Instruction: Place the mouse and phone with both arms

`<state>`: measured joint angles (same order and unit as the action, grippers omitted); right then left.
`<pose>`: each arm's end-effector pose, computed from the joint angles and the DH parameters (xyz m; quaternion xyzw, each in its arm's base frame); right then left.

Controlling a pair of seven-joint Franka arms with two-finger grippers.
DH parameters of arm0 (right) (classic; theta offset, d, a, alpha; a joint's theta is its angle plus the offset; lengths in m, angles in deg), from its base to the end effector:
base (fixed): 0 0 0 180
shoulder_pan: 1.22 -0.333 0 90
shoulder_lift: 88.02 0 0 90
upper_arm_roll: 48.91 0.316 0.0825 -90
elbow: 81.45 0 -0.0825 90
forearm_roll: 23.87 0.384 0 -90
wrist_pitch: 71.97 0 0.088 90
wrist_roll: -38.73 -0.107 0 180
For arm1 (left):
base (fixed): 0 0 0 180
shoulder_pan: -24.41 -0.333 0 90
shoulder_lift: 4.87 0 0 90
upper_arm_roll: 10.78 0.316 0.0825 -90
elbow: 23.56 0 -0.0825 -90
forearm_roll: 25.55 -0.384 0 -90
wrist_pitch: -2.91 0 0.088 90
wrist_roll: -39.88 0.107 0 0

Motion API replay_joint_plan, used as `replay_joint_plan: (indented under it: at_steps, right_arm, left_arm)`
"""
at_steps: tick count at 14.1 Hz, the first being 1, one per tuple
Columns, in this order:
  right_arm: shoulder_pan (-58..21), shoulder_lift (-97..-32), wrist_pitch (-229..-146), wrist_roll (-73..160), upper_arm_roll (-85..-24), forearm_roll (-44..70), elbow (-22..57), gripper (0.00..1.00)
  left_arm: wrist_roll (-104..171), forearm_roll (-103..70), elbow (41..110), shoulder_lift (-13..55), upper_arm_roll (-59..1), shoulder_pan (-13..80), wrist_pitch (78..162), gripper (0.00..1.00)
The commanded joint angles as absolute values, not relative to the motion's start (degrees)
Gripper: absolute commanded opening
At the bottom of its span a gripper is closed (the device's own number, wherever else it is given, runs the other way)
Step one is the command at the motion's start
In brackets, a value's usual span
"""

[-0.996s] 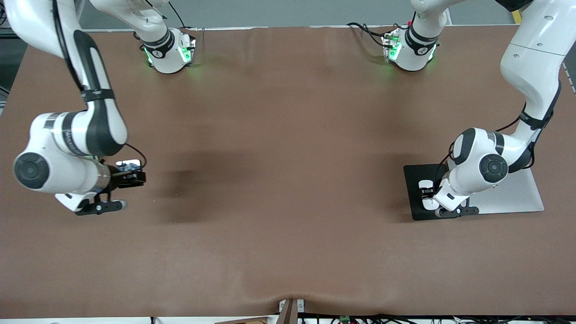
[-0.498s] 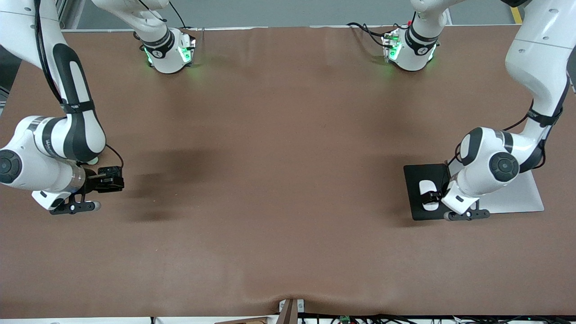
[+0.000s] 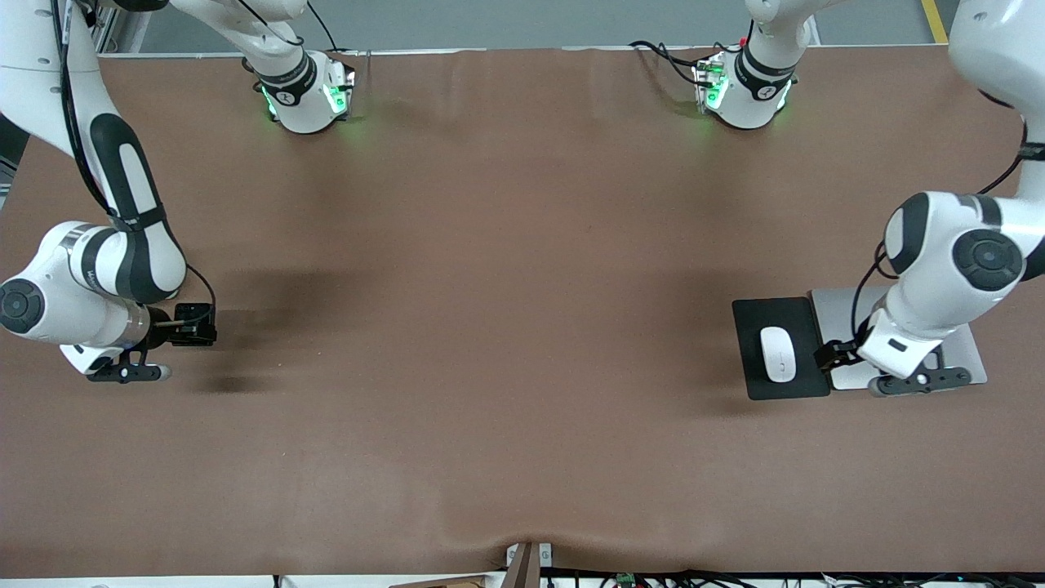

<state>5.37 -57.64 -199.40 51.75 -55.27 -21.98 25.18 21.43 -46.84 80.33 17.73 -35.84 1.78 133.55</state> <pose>0.6076 -0.1354 0.2209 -0.9965 0.0052 0.0833 0.0025 0.6516 0.0038 0.3523 -0.9949 -0.0458 -0.0713 0.0546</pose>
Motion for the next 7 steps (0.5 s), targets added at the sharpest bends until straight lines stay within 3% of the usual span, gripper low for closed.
replay_joint_plan:
  at_steps: [1, 7]
  right_arm:
    - [7.56, -58.23, -201.08, 51.91, -54.27, -23.08, 27.98, 0.0]
    - [10.02, -55.68, -202.22, 52.0, -54.27, -23.08, 29.11, 0.0]
  left_arm:
    - [23.08, -47.7, 75.16, 16.49, -36.26, 1.38, 125.11, 1.0]
    - [25.81, -47.17, 71.55, 12.27, -36.09, -0.11, 117.36, 1.0]
